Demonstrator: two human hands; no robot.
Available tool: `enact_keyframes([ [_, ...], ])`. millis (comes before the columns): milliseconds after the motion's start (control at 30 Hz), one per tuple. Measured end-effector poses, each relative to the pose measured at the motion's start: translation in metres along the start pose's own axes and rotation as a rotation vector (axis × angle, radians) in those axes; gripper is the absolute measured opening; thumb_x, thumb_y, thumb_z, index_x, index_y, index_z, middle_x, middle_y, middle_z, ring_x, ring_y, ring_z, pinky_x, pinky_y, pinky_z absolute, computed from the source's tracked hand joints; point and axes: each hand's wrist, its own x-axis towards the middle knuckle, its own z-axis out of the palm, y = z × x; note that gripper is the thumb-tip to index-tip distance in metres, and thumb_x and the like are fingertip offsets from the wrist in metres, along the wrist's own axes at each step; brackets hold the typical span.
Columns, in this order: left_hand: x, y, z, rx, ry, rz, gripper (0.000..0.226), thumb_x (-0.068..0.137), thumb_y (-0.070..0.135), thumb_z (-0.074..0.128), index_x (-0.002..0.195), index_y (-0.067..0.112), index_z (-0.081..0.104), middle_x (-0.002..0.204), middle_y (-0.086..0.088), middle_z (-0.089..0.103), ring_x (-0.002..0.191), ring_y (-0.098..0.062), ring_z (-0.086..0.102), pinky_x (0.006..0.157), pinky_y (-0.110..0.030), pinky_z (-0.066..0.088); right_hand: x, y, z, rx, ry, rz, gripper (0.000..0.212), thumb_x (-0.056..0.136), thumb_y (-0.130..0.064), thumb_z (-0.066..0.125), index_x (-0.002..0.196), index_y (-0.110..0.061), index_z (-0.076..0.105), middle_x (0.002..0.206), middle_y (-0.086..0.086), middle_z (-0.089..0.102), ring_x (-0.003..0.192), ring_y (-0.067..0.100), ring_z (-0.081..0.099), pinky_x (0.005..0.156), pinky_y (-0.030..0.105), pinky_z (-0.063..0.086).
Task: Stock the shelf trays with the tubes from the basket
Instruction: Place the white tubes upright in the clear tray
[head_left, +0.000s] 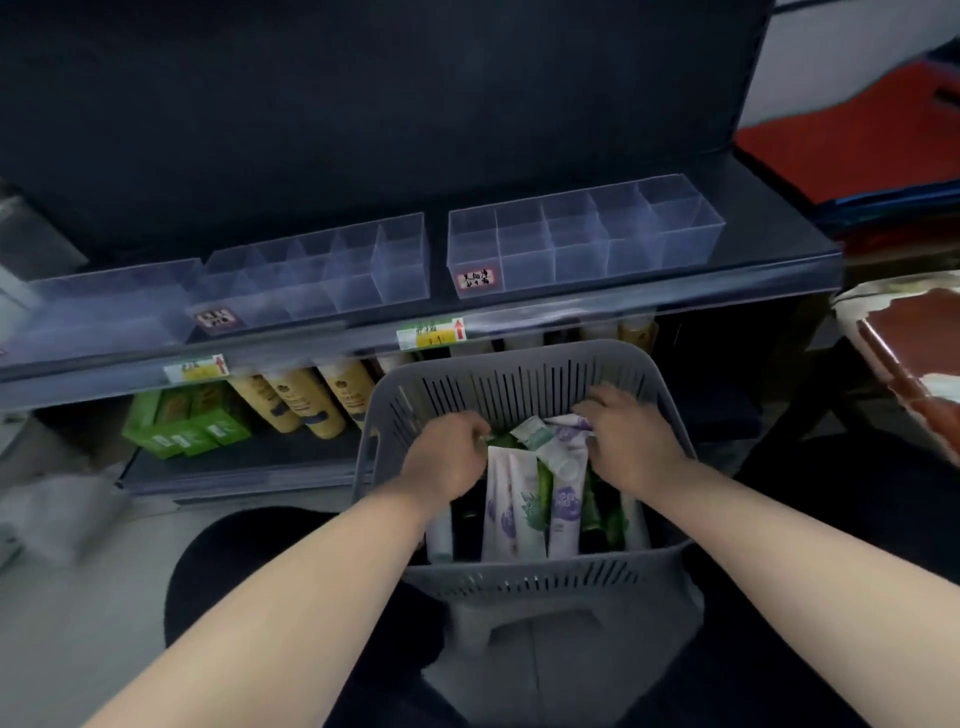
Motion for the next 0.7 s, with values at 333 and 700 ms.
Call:
enact_keyframes([
  [333, 0.050, 0.011, -0.023, 0.031, -0.084, 0.003, 0.027, 0.096, 0.024, 0.049, 0.120, 0.018, 0.062, 0.122, -0.003, 0.064, 0.108, -0.020, 0.059, 0.087, -0.022, 0.043, 0.049, 0.003, -0.004, 0.005, -0.108, 0.004, 0.053, 0.083, -0.014, 0.060, 0.135, -0.018, 0.048, 0.147, 0.006, 0.035, 0.134, 0.025, 0.032, 0.105, 0.036, 0.034],
  [700, 0.028, 0.005, 0.009, 0.020, -0.109, 0.014, 0.032, 0.097, 0.022, 0.048, 0.126, 0.015, 0.058, 0.126, -0.007, 0.060, 0.110, -0.021, 0.058, 0.087, -0.024, 0.045, 0.022, 0.014, 0.025, 0.095, -0.144, 0.033, 0.034, 0.089, -0.021, 0.052, 0.122, -0.018, 0.059, 0.128, 0.006, 0.051, 0.118, 0.026, 0.045, 0.097, 0.038, 0.042],
])
